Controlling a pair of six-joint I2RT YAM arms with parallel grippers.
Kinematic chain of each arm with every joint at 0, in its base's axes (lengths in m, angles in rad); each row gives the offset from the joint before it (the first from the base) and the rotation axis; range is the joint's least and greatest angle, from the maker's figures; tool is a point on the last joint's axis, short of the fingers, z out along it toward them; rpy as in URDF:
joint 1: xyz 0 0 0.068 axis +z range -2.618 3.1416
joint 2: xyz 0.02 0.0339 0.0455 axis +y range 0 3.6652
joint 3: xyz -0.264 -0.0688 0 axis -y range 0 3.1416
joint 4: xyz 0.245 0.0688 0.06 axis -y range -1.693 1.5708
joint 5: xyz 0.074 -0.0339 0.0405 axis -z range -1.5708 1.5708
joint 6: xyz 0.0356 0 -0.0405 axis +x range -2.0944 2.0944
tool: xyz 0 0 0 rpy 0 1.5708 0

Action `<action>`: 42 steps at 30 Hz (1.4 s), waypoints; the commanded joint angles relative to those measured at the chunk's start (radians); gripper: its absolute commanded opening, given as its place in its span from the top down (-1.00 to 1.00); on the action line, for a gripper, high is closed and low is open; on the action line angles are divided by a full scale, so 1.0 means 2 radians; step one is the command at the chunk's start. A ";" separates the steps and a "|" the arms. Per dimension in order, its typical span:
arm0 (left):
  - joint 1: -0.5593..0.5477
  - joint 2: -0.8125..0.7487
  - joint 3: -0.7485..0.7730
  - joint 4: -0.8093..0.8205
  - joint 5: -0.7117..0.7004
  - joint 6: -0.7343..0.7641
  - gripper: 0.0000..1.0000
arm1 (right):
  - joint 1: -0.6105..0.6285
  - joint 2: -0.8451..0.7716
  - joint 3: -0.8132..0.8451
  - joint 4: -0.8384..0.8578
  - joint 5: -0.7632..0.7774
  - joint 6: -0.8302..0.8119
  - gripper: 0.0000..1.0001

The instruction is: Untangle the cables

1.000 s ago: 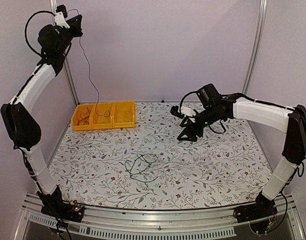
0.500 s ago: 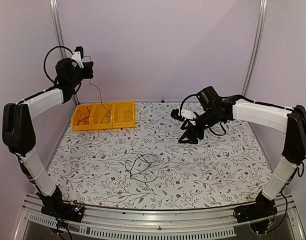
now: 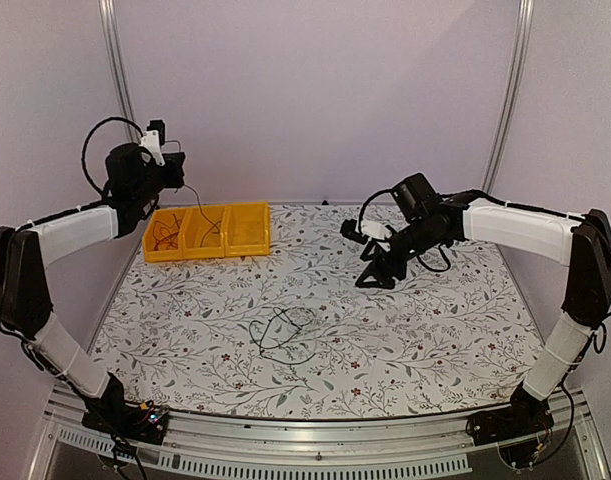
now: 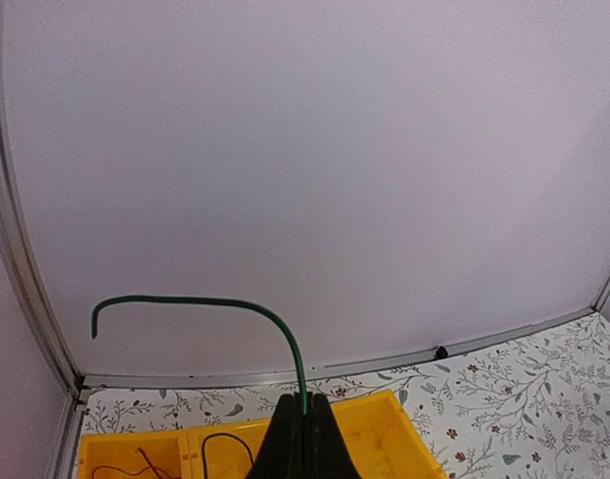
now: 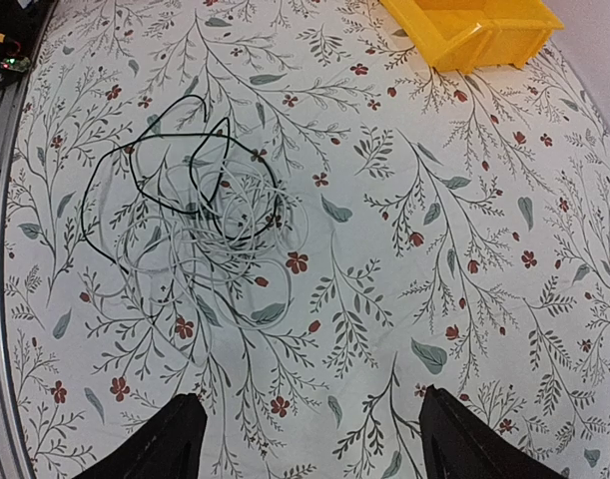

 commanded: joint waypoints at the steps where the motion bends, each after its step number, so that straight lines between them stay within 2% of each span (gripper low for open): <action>1: -0.009 0.028 -0.010 0.012 -0.002 -0.026 1.00 | -0.003 0.004 0.005 -0.014 -0.009 0.005 -0.56; 16: -0.015 0.158 0.012 0.065 0.042 -0.095 1.00 | -0.002 -0.003 -0.017 -0.027 0.006 -0.008 -0.57; 24: -0.015 0.157 -0.017 0.052 0.042 -0.117 1.00 | -0.002 -0.005 -0.024 -0.023 0.010 -0.013 -0.57; 30: -0.015 0.199 0.034 -0.042 0.016 -0.095 1.00 | -0.002 -0.001 -0.022 -0.022 0.009 -0.014 -0.57; 42: -0.015 0.229 0.045 -0.087 0.013 -0.089 0.96 | -0.002 -0.003 -0.029 -0.017 0.006 -0.014 -0.57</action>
